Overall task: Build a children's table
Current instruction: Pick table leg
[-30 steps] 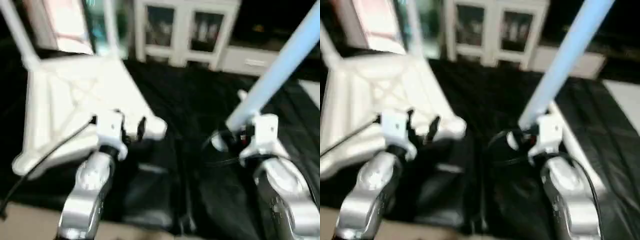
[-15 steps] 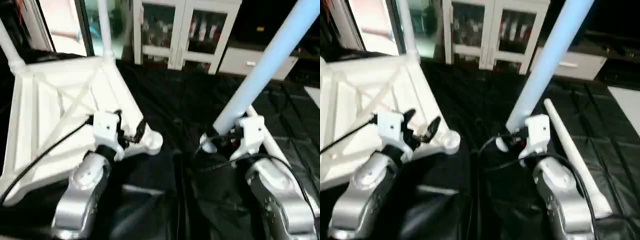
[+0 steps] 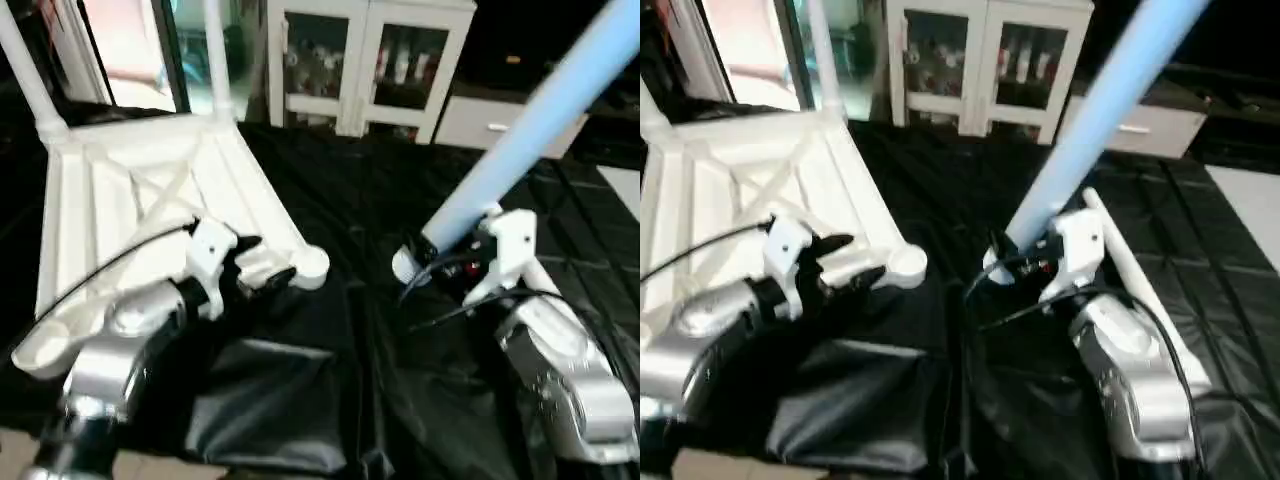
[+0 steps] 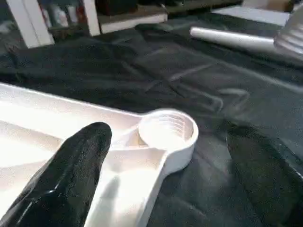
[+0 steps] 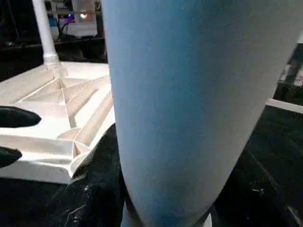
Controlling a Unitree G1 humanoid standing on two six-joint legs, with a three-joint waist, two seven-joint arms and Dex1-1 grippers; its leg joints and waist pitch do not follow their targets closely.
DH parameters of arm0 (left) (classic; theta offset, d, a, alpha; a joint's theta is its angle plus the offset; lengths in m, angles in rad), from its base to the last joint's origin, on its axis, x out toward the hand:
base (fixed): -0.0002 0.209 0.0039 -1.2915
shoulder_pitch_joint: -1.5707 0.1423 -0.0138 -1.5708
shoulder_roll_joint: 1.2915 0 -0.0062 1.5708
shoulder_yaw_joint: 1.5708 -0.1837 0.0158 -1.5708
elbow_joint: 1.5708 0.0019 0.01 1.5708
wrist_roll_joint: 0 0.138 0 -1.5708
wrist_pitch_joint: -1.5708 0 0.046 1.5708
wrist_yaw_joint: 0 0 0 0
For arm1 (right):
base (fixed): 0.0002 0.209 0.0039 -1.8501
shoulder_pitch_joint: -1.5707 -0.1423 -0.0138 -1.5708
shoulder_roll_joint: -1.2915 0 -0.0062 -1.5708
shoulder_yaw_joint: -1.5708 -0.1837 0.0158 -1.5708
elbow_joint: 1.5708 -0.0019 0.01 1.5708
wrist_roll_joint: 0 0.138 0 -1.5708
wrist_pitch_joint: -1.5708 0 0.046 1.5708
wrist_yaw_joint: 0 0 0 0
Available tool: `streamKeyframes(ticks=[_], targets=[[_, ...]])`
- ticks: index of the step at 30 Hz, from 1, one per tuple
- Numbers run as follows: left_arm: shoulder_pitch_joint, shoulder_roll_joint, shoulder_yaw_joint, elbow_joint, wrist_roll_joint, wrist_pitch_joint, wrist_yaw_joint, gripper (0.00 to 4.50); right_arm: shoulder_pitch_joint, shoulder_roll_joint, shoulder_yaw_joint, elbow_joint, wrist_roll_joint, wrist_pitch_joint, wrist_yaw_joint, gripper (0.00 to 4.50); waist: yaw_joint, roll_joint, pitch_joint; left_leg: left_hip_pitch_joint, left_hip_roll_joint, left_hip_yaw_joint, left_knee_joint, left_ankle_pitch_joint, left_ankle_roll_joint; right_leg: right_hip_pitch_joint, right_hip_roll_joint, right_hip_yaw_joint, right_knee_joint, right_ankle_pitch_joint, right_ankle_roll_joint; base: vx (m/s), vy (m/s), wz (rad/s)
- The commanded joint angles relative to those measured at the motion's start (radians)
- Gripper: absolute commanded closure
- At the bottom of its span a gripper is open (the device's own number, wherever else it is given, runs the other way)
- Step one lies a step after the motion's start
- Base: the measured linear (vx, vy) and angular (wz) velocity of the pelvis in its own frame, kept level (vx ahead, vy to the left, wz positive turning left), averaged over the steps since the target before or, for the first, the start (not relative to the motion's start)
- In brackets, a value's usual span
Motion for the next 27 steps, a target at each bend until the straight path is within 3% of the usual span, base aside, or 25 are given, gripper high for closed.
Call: streamKeyframes(ticks=[1, 2, 3, 5, 7, 8, 10, 13, 15, 17, 20, 21, 27], targets=[[-0.038, 0.011, -0.030, 0.034, 0.019, -0.003, -0.048, 0.11, -0.033, -0.016, -0.019, 0.001, 0.024, 0.018, 0.018, 2.62, -0.001, 0.007, -0.037, 0.016, 0.064, -0.025, -0.112, -0.429, -0.028, 0.018, -0.086, 0.039, -0.100, -0.581, -0.095, 0.000, 0.000, 0.00], [-0.083, 0.023, -0.051, 0.088, 0.031, -0.015, -0.097, 0.11, -0.056, -0.032, -0.022, 0.018, 0.033, 0.024, 0.034, 2.62, 0.002, 0.022, -0.042, 0.023, 0.062, -0.024, -0.108, -0.436, -0.031, 0.015, -0.086, 0.040, -0.100, -0.585, -0.100, 0.000, 0.000, 0.00], [-0.095, 0.026, -0.057, 0.107, 0.039, -0.028, -0.108, 0.11, -0.061, -0.034, -0.023, 0.023, 0.033, 0.024, 0.037, 2.62, -0.001, 0.013, -0.041, 0.023, 0.061, -0.023, -0.107, -0.438, -0.030, 0.014, -0.083, 0.036, -0.104, -0.584, -0.098, 0.000, 0.000, 0.00], [-0.139, 0.027, -0.077, 0.183, 0.066, -0.050, -0.128, 0.27, -0.065, -0.047, -0.023, 0.042, 0.036, 0.020, 0.067, 2.62, 0.002, 0.014, -0.035, 0.017, 0.065, -0.023, -0.114, -0.430, -0.030, 0.019, -0.086, 0.035, -0.105, -0.560, -0.108, 0.000, 0.000, 0.00], [-0.173, 0.032, -0.096, 0.244, 0.090, -0.060, -0.141, 0.45, -0.058, -0.060, -0.012, 0.049, 0.026, 0.013, 0.091, 2.62, 0.006, 0.021, -0.036, 0.023, 0.066, -0.022, -0.114, -0.443, -0.031, 0.017, -0.087, 0.034, -0.108, -0.551, -0.114, 0.000, 0.000, 0.00], [-0.186, 0.035, -0.101, 0.265, 0.097, -0.071, -0.149, 0.48, -0.055, -0.062, -0.005, 0.046, 0.026, 0.013, 0.099, 2.62, 0.007, 0.026, -0.035, 0.020, 0.066, -0.024, -0.117, -0.442, -0.033, 0.023, -0.088, 0.034, -0.105, -0.532, -0.119, 0.000, 0.000, 0.00], [-0.202, 0.034, -0.103, 0.294, 0.098, -0.081, -0.160, 0.71, -0.048, -0.067, -0.002, 0.042, 0.032, 0.011, 0.109, 2.62, 0.007, 0.021, -0.033, 0.012, 0.068, -0.024, -0.120, -0.424, -0.028, 0.029, -0.092, 0.033, -0.102, -0.522, -0.130, 0.000, 0.000, 0.00], [-0.226, 0.038, -0.109, 0.339, 0.120, -0.104, -0.154, 0.95, -0.043, -0.067, 0.001, 0.037, 0.033, 0.013, 0.107, 2.62, 0.011, 0.021, -0.035, 0.016, 0.069, -0.012, -0.117, -0.379, -0.014, 0.025, -0.099, 0.032, -0.103, -0.527, -0.140, 0.000, 0.000, 0.00], [-0.237, 0.038, -0.111, 0.353, 0.120, -0.103, -0.174, 1.09, -0.039, -0.067, 0.002, 0.032, 0.033, 0.017, 0.107, 2.62, 0.012, 0.037, -0.031, 0.015, 0.071, -0.011, -0.120, -0.378, -0.016, 0.023, -0.099, 0.034, -0.102, -0.515, -0.147, 0.000, 0.000, 0.00], [-0.250, 0.030, -0.118, 0.375, 0.121, -0.106, -0.195, 1.19, -0.031, -0.077, 0.006, 0.033, 0.019, 0.009, 0.116, 2.62, 0.012, 0.032, -0.030, 0.017, 0.073, -0.009, -0.121, -0.394, -0.019, 0.022, -0.097, 0.033, -0.100, -0.495, -0.160, 0.000, 0.000, 0.00], [-0.273, 0.011, -0.124, 0.421, 0.138, -0.124, -0.178, 1.53, -0.027, -0.073, -0.003, 0.030, 0.017, 0.006, 0.111, 2.62, 0.016, 0.037, -0.031, 0.023, 0.073, -0.005, -0.118, -0.389, -0.015, 0.020, -0.100, 0.036, -0.102, -0.498, -0.166, 0.000, 0.000, 0.00], [-0.281, 0.006, -0.125, 0.434, 0.142, -0.130, -0.174, 1.60, -0.027, -0.071, -0.004, 0.027, 0.017, 0.006, 0.109, 2.62, 0.017, 0.040, -0.032, 0.022, 0.072, -0.004, -0.118, -0.382, -0.014, 0.020, -0.099, 0.037, -0.103, -0.490, -0.169, 0.000, 0.000, 0.00], [-0.308, -0.001, -0.140, 0.479, 0.167, -0.148, -0.196, 2.17, -0.022, -0.081, 0.004, 0.015, 0.009, 0.007, 0.114, 2.62, 0.026, 0.034, -0.039, 0.014, 0.076, 0.001, -0.119, -0.297, 0.000, 0.031, -0.103, 0.039, -0.094, -0.429, -0.182, 0.000, 0.000, 0.00]])
